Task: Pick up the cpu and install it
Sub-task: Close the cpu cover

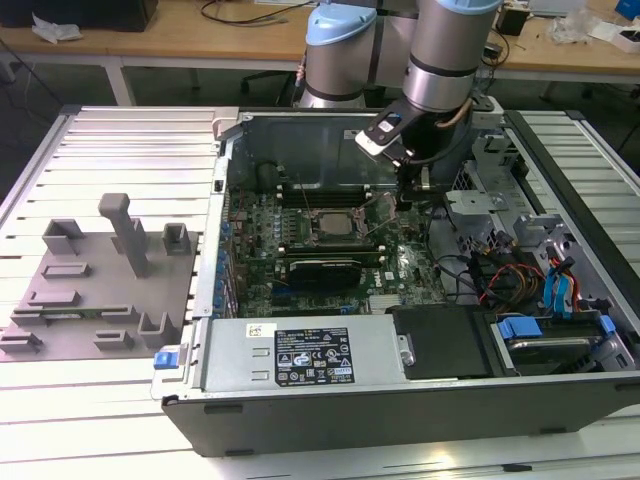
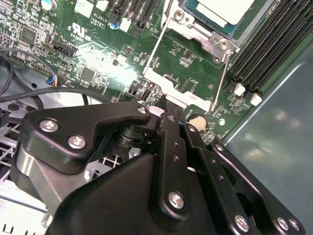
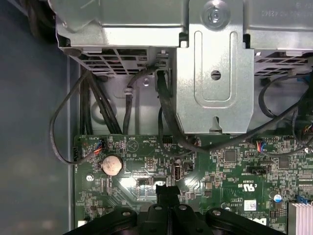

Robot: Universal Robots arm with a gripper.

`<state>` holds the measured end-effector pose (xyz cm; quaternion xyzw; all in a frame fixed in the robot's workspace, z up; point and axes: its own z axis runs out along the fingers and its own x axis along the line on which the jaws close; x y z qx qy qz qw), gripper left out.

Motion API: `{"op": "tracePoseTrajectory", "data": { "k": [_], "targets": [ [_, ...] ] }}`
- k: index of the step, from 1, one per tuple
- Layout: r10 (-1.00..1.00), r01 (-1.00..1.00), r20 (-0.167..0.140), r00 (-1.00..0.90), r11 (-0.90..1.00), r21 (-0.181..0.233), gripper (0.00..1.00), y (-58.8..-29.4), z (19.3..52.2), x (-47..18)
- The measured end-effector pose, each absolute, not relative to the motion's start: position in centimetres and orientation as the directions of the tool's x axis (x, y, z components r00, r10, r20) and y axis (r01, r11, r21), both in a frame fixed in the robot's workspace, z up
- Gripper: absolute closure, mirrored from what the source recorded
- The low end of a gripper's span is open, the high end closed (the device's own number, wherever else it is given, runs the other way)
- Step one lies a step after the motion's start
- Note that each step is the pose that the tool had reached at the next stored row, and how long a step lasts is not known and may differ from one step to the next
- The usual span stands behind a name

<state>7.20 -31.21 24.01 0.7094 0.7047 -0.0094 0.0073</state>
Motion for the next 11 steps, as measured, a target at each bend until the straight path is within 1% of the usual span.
{"op": "tracePoseTrajectory", "data": {
  "k": [11],
  "targets": [
    [1.0,1.0,-0.024,0.007,-0.007,-0.002,0.89,-31.19,24.94,6.6]
  ]
}}
